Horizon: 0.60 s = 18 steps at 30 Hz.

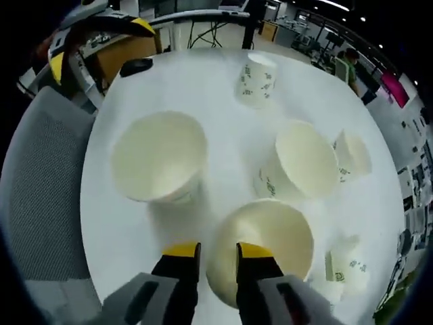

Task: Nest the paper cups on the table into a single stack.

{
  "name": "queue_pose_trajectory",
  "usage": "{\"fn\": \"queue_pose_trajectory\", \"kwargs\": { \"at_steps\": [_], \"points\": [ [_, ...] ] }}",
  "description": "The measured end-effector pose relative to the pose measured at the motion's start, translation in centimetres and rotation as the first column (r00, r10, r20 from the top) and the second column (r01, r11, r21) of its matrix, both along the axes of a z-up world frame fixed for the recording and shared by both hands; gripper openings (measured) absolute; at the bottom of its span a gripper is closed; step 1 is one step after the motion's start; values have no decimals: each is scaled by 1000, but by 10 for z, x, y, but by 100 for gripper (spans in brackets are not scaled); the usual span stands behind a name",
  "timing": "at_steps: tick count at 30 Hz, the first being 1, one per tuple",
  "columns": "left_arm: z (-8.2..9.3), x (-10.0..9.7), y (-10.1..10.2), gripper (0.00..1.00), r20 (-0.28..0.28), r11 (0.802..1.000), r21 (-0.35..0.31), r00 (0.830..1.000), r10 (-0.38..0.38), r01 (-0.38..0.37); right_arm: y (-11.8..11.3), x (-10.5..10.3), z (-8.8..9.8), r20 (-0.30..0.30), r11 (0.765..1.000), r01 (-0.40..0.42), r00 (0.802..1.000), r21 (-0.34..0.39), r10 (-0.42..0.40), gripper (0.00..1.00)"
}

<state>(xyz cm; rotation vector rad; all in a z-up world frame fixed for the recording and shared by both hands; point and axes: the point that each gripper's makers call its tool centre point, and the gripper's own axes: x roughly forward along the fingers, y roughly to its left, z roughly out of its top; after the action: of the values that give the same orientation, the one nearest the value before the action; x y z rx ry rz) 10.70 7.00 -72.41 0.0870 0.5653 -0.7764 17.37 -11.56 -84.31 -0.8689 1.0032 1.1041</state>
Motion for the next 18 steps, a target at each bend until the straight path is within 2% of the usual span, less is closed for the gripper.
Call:
{"fn": "queue_pose_trajectory", "kwargs": {
  "at_steps": [4,8,13,18],
  "points": [
    [-4,0,0,78,-9,1000,-4,1000,4,-4,-2,4,0,11,1000,-8,1000,-17,8,0],
    [-8,-4,-4,78,-19,1000,-7,1000,0,0,-2,-3,2,-20,1000,-15,1000,3,15,0],
    [-9,-6,-6,77,-27,1000,-8,1000,-1,1,-10,-5,10,-7,1000,-29,1000,-7,29,0],
    [-11,-5,-8,77,-32,1000,-14,999,-5,5,-9,-4,24,0,1000,5,1000,30,-5,0]
  ]
}}
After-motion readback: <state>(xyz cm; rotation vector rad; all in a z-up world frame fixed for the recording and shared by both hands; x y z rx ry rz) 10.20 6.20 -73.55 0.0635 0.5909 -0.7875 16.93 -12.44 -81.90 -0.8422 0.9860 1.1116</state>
